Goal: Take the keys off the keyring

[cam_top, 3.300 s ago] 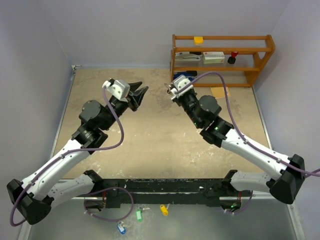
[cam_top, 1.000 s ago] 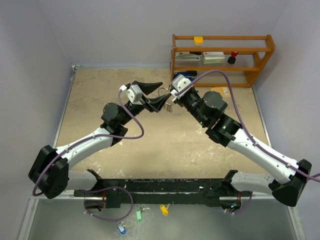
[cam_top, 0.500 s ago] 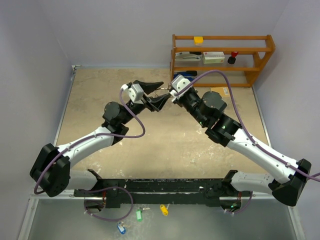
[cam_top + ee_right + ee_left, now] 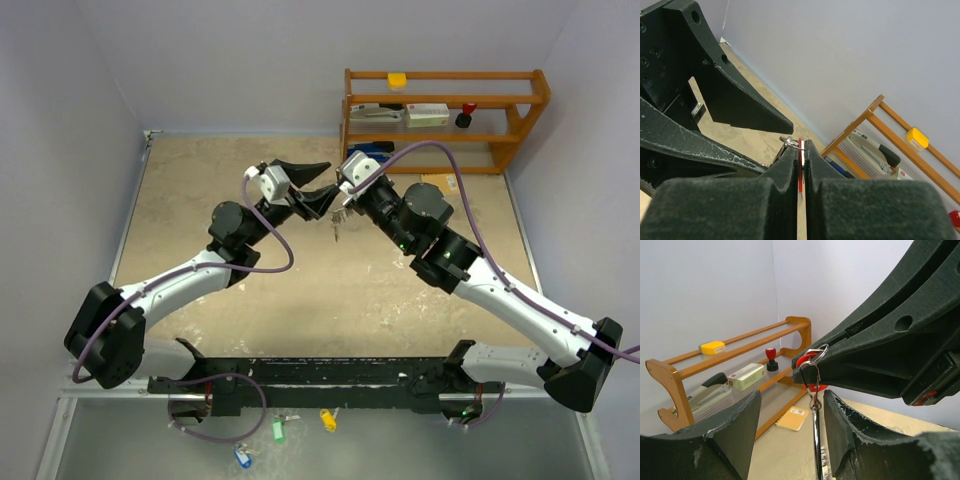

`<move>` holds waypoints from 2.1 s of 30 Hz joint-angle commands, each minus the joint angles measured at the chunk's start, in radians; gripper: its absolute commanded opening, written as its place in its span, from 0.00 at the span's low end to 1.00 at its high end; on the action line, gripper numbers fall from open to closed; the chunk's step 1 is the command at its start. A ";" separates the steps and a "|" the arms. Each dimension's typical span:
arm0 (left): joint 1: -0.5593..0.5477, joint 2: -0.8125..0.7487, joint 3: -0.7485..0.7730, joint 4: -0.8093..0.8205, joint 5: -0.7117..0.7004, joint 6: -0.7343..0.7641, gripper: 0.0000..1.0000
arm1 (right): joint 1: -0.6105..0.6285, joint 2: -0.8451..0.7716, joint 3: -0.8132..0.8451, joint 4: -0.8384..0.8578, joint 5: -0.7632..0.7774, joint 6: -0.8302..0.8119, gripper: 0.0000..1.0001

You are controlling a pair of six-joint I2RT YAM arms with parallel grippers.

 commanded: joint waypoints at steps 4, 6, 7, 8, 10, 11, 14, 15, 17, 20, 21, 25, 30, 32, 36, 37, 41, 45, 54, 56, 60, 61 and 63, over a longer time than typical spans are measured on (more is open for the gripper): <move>-0.007 0.000 0.047 0.069 0.033 -0.025 0.48 | 0.005 -0.004 0.024 0.068 -0.010 0.001 0.00; -0.007 -0.002 0.047 0.072 0.038 -0.027 0.46 | 0.005 -0.005 0.024 0.068 -0.008 0.000 0.00; -0.007 -0.002 0.047 0.073 0.038 -0.028 0.44 | 0.005 -0.004 0.024 0.068 -0.008 0.000 0.00; -0.006 -0.001 0.047 0.073 0.039 -0.028 0.43 | 0.006 -0.004 0.024 0.069 -0.008 0.000 0.00; -0.007 0.002 0.050 0.073 0.043 -0.028 0.40 | 0.006 -0.004 0.025 0.070 -0.009 0.001 0.00; -0.007 0.002 0.050 0.071 0.044 -0.028 0.39 | 0.007 -0.005 0.026 0.070 -0.010 0.001 0.00; -0.007 0.006 0.051 0.070 0.044 -0.027 0.36 | 0.006 -0.005 0.027 0.071 -0.010 0.001 0.00; -0.007 0.009 0.051 0.071 0.044 -0.026 0.35 | 0.006 -0.004 0.027 0.072 -0.010 0.001 0.00; -0.007 0.012 0.051 0.078 0.044 -0.030 0.33 | 0.006 0.000 0.027 0.070 -0.010 0.001 0.00; -0.007 0.019 0.055 0.085 0.047 -0.035 0.29 | 0.006 0.001 0.027 0.071 -0.011 0.000 0.00; -0.006 0.021 0.056 0.085 0.048 -0.036 0.27 | 0.006 0.002 0.027 0.072 -0.011 0.001 0.00; -0.007 0.027 0.064 0.086 0.057 -0.037 0.23 | 0.007 0.003 0.027 0.072 -0.010 -0.001 0.00; -0.007 0.028 0.063 0.092 0.058 -0.036 0.21 | 0.007 0.007 0.026 0.074 -0.004 -0.004 0.00; -0.007 0.026 0.061 0.093 0.059 -0.037 0.21 | 0.007 0.008 0.024 0.076 -0.002 -0.006 0.00; -0.007 0.023 0.057 0.094 0.059 -0.036 0.18 | 0.007 0.009 0.023 0.078 -0.001 -0.006 0.00; -0.007 0.023 0.055 0.094 0.059 -0.035 0.17 | 0.008 0.009 0.022 0.079 -0.002 -0.005 0.00; -0.007 0.022 0.053 0.096 0.059 -0.034 0.12 | 0.008 0.011 0.021 0.078 0.000 -0.005 0.00; -0.007 0.017 0.052 0.097 0.061 -0.028 0.06 | 0.007 0.008 0.018 0.078 0.003 -0.007 0.00; -0.007 -0.015 0.031 0.102 0.005 -0.017 0.00 | 0.008 0.010 0.016 0.078 0.004 -0.006 0.00; -0.007 -0.026 0.020 0.101 -0.006 -0.005 0.00 | 0.008 0.010 0.016 0.079 0.004 -0.006 0.00; -0.007 -0.046 -0.001 0.115 -0.033 0.000 0.00 | 0.008 0.010 0.016 0.078 0.006 -0.007 0.00; -0.007 -0.051 -0.003 0.112 -0.043 0.002 0.00 | 0.008 0.010 0.015 0.078 0.009 -0.007 0.00; -0.006 -0.067 -0.003 0.089 -0.078 0.010 0.00 | 0.008 0.010 0.015 0.075 0.019 -0.012 0.00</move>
